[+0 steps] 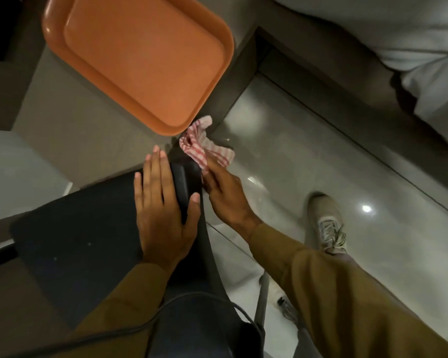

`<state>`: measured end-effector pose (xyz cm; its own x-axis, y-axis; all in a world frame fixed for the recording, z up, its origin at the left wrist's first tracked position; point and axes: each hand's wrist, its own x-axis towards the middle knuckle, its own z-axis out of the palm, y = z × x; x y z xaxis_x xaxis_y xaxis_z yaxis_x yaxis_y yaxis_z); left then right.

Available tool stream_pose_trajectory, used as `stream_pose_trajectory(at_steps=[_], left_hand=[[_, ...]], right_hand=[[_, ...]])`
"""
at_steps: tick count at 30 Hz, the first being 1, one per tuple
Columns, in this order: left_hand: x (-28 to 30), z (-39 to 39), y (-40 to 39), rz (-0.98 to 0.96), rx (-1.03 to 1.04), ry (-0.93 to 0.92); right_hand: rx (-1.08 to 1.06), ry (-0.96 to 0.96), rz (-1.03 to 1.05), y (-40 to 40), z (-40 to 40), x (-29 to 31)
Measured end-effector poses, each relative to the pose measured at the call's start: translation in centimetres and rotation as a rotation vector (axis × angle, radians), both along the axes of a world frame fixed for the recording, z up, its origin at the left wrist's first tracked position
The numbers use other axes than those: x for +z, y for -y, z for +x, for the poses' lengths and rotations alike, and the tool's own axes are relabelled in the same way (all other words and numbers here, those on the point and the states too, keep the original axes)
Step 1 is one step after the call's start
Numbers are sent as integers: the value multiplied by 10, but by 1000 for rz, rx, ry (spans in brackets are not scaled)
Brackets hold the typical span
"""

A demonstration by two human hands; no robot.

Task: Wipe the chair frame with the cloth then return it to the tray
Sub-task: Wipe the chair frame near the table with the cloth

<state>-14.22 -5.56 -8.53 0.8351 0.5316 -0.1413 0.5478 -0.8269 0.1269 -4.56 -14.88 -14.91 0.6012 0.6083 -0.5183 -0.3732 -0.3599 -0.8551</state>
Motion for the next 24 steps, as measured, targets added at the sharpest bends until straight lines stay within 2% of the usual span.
stream_pose_trajectory(at_steps=[14, 18, 24], left_hand=[[-12, -4, -3, 36, -26, 22], [-13, -4, -4, 49, -23, 26], [-11, -3, -4, 42, -36, 21]], right_hand=[[144, -113, -310, -30, 34, -92], [162, -129, -286, -35, 42, -73], [43, -106, -62, -14, 18, -2]])
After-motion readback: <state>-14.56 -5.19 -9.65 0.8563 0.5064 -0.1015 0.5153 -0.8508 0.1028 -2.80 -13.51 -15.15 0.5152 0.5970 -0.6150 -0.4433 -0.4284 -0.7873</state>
